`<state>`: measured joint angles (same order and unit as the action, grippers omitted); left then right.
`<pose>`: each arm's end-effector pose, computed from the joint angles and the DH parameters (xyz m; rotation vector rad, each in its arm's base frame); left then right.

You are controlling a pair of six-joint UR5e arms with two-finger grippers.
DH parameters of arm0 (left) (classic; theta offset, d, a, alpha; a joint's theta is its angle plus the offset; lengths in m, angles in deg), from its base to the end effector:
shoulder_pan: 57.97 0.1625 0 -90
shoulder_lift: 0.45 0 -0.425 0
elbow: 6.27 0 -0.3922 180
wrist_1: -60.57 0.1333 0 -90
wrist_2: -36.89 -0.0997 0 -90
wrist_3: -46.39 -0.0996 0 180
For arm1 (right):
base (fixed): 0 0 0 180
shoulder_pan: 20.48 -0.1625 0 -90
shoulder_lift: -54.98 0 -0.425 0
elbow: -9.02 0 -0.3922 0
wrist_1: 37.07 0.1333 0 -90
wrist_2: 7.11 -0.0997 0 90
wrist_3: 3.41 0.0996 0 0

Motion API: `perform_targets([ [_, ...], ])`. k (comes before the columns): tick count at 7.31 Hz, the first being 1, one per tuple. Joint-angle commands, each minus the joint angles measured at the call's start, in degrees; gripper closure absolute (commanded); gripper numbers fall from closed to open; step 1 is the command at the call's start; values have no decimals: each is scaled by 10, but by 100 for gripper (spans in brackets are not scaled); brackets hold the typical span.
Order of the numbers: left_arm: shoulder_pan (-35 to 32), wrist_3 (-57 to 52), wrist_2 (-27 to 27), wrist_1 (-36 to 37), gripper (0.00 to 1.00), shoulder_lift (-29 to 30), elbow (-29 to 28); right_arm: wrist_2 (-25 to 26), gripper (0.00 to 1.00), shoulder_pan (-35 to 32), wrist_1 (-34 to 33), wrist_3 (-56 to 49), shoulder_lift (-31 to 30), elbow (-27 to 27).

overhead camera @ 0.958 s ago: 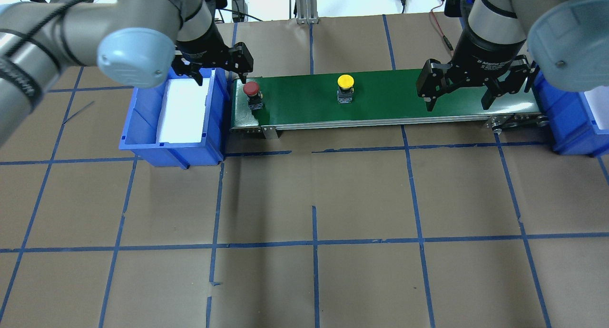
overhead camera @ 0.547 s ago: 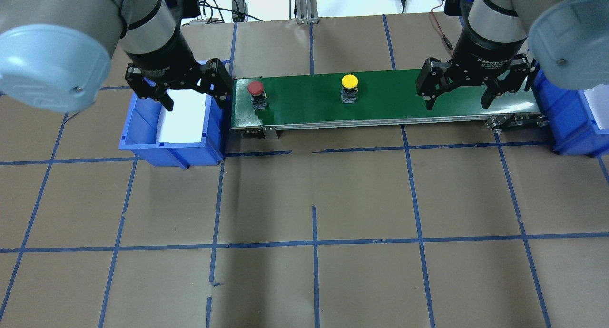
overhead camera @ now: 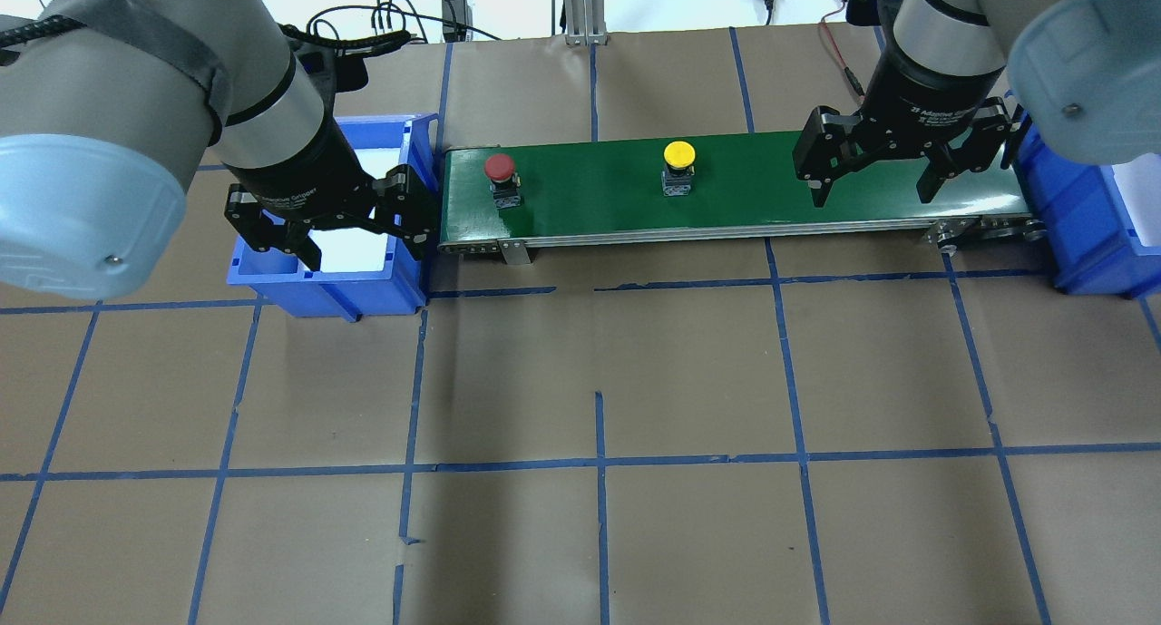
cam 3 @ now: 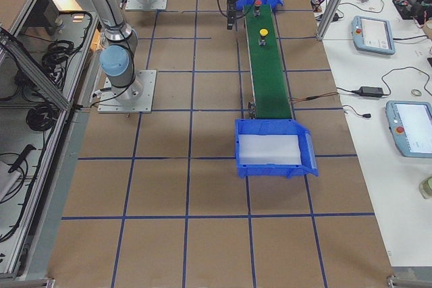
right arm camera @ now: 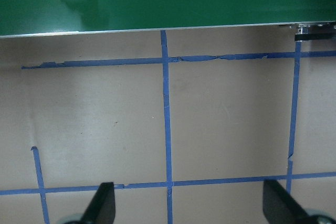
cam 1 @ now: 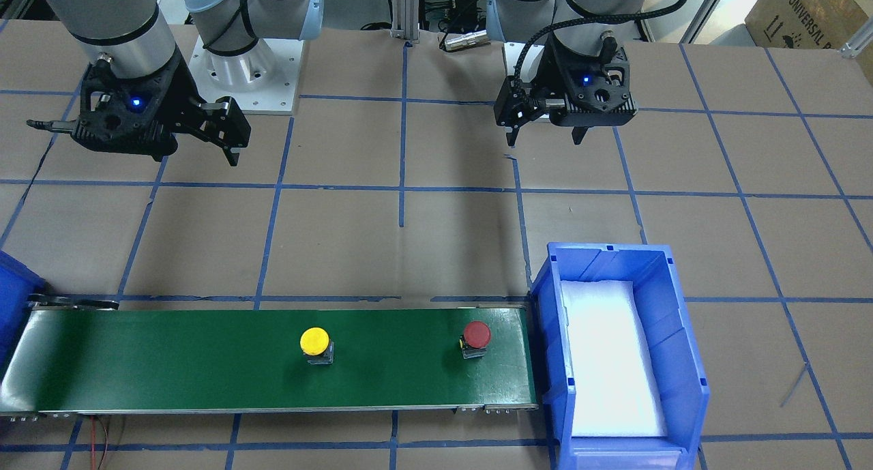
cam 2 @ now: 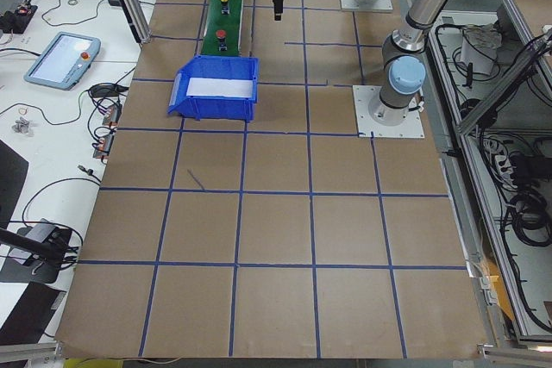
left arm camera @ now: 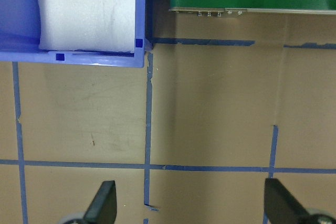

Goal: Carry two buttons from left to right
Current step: 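Raise the left gripper beside the bin while the right gripper moves toward the yellow button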

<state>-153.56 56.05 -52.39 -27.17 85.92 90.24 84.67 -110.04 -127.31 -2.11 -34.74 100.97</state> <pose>-0.1791 -0.4481 0.4663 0.1113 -3.1285 -0.0194 0.1264 -0.4911 0.4693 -0.0464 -3.1095 -0.0536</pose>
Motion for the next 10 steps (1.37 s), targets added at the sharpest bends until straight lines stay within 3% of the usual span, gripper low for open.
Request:
perform_targets([
  [1,0,7,-2,15,0,3,-2,1,0,0,-5,3,-1,0],
  [5,1,11,-4,12,0,8,-9,-5,0,0,-44,-5,5,-4],
  [7,-2,11,-2,13,0,16,-9,-6,0,-1,-26,-28,15,-26],
  [10,-4,11,-2,17,0,20,-9,-8,0,-26,-14,-37,16,-17],
])
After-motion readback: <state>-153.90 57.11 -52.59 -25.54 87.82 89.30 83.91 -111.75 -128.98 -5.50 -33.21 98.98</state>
